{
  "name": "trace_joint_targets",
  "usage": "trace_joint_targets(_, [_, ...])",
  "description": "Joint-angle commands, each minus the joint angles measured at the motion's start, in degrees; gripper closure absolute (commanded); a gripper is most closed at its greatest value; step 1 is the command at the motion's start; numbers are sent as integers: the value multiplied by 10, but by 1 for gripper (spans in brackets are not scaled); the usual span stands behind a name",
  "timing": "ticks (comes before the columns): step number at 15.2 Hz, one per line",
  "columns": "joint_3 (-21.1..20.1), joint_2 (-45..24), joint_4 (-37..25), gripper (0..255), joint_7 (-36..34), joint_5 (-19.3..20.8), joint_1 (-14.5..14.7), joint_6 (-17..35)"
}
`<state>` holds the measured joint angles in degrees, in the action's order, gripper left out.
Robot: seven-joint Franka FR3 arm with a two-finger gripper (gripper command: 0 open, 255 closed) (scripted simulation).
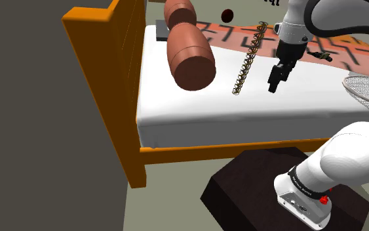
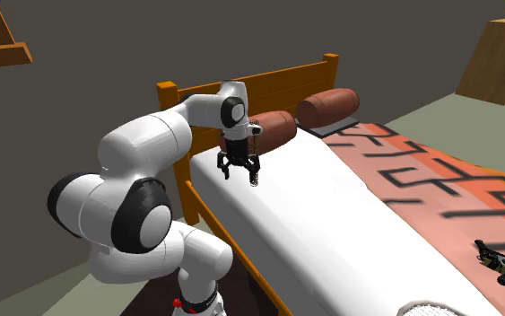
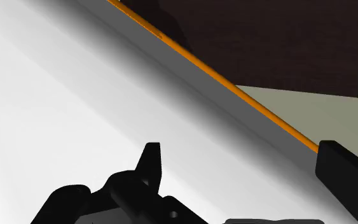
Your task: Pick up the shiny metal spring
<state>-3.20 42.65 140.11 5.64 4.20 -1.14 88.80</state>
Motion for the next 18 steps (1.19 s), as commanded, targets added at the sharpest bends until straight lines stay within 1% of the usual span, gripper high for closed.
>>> trace_joint_targets(1, [0, 0, 0, 0, 0, 0, 0, 0])
trace_joint_targets(7, [19, 47, 58, 0, -25, -31, -2, 234])
trace_joint_targets(12, [34, 73, 107, 0, -39, -57, 0, 443])
trace_joint_targets(13, [35, 75, 111, 0, -40, -59, 1, 464])
trace_joint_targets(18, [35, 74, 149, 0, -38, -60, 1, 503])
